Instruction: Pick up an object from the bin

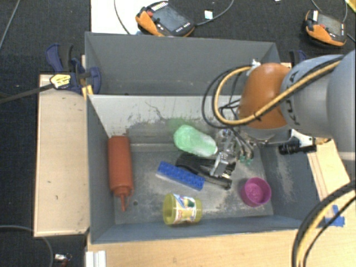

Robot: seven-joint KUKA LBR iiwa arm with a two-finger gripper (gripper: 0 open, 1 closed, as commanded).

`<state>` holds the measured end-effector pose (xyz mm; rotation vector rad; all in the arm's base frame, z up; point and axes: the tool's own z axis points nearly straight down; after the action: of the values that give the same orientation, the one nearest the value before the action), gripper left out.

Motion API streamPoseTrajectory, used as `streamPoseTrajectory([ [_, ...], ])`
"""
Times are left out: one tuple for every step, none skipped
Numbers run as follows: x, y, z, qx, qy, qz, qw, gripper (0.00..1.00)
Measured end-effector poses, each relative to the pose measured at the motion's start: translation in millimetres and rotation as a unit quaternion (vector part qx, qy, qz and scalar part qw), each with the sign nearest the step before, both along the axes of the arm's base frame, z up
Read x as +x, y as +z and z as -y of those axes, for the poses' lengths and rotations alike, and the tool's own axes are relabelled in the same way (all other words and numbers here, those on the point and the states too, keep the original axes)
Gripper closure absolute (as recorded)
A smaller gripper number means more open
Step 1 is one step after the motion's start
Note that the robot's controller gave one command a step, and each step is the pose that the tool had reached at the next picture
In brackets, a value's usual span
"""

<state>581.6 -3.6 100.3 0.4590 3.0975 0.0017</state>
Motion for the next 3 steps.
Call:
streamPoseTrajectory([
  [11.4,-26.2,-16.9,-0.005,0.055,0.0017,0.9985,0.0],
  [4.8,-25.2,-14.5,0.001,-0.061,0.0,0.9981,1.0],
  [4.8,-24.9,-14.6,0.001,-0.06,0.0,0.9982,1.0],
])
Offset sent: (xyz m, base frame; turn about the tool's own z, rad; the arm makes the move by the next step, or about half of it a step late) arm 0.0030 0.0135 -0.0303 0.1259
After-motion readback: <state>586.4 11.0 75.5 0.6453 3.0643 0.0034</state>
